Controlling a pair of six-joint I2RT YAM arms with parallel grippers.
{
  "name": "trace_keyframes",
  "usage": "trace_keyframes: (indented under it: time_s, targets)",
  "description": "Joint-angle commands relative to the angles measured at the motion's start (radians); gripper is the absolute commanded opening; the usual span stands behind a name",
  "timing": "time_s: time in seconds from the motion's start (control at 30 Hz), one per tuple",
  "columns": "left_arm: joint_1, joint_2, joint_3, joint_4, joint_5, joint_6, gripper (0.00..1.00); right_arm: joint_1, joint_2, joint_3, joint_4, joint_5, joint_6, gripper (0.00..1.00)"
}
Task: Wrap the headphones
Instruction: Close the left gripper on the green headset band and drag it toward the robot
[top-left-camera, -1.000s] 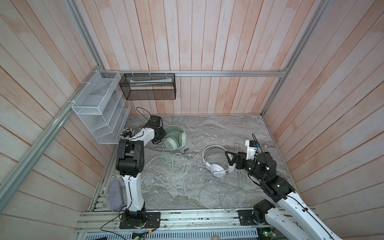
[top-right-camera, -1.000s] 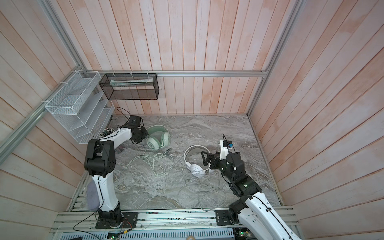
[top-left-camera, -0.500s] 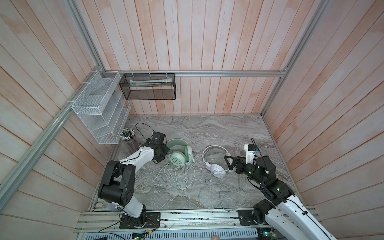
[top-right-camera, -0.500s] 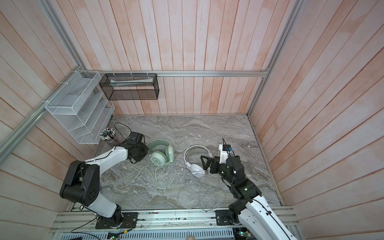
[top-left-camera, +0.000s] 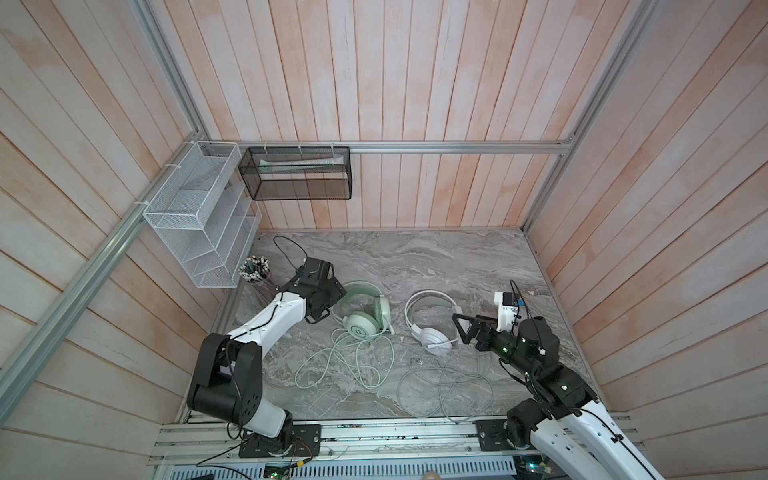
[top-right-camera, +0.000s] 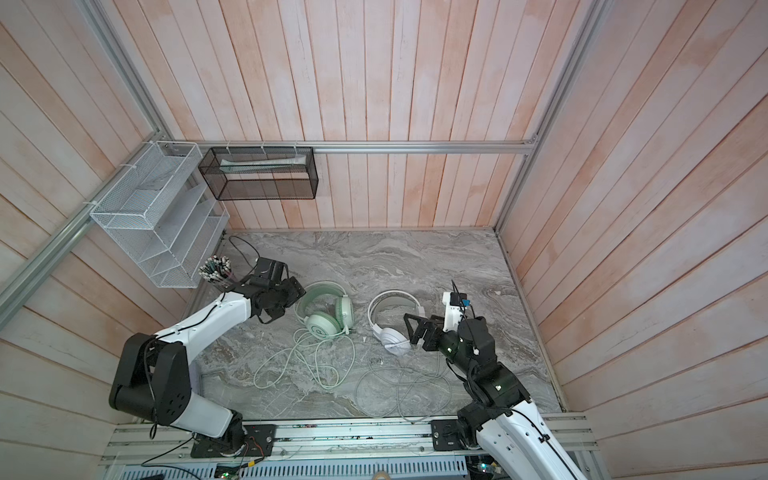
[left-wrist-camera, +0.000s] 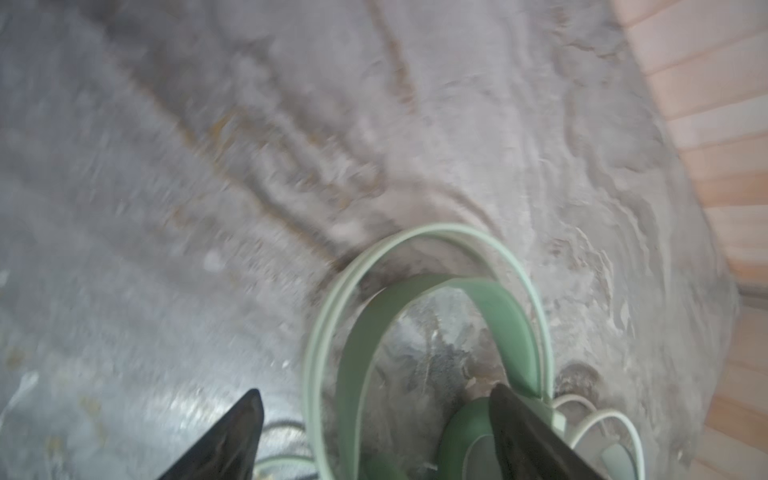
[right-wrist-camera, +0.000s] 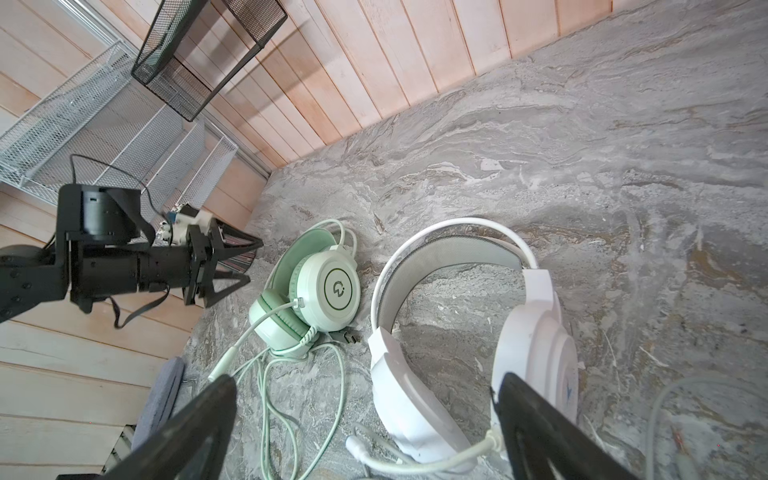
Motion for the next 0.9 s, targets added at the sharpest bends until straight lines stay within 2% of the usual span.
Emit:
trace_keyframes:
  time_s: [0.0,0.03,0.13,0.4,0.53,0.67,0.87]
  targets:
    - [-0.021,0.14,0.209,-0.054,0.025,0.411,0.9,0.006,-0.016,-0.021,-0.016,-0.008,0.018,0.98]
    - [-0.024,0.193,0.267,-0.105,0.028,0.498,0.9,0.006,-0.016,-0.022,-0.016,-0.014,0.023,0.99]
    - [-0.026,0.27,0.303,-0.105,0.061,0.626,0.84,0.006,-0.022,-0.027,-0.011,-0.021,0.032,0.98]
    - [-0.029,0.374,0.371,-0.132,-0.078,0.809,0.82,0.005,-0.045,-0.029,-0.049,-0.009,0.015,0.99]
    - [-0.032,0.42,0.395,-0.131,-0.044,0.81,0.82,0.006,-0.043,-0.048,-0.037,-0.02,0.02,0.99]
    - [-0.04,0.46,0.404,-0.121,-0.111,0.838,0.82,0.006,-0.039,-0.059,-0.026,-0.025,0.023,0.98]
    - [-0.042,0.493,0.401,-0.13,-0.079,0.84,0.79,0.006,-0.042,-0.069,-0.02,-0.022,0.028,0.98]
